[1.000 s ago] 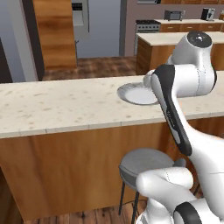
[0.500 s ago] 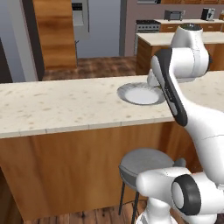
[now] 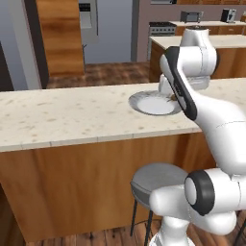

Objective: Take the cheese, chicken drumstick, and carrot from the fridge and place them on the plate on the dining counter to create an appetizer plate.

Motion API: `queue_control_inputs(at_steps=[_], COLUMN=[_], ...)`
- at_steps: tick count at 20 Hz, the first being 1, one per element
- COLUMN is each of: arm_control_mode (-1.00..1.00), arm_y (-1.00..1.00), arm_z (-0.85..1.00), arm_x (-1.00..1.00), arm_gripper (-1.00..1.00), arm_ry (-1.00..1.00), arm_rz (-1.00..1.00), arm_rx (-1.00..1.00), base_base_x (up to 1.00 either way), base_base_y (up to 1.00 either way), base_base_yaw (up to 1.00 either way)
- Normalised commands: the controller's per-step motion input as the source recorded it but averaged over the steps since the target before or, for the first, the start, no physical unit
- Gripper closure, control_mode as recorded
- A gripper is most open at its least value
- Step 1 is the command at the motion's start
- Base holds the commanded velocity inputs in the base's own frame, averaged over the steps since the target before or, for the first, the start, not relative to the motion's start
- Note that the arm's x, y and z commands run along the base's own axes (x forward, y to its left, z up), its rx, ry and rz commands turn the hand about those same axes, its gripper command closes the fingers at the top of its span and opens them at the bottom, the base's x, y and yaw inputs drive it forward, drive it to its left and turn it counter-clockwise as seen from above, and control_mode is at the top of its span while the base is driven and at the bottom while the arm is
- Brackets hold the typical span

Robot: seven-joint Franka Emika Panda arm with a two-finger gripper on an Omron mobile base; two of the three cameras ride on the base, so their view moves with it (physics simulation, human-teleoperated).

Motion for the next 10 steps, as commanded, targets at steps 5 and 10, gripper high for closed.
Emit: queue_control_inputs(at_steps=[5, 10], arm_control_mode=[-1.0, -1.0], arm_y=[0.0, 0.0], arm_z=[-0.45, -0.27], arm_x=[0.29, 0.11], arm_gripper=[1.0, 1.0], arm_ry=[-0.04, -0.21], arm_rz=[0.0, 0.0], arm_rx=[0.0, 0.03], base_base_x=[0.0, 0.0], base_base_y=[0.0, 0.0], base_base_yaw=[0.0, 0.0])
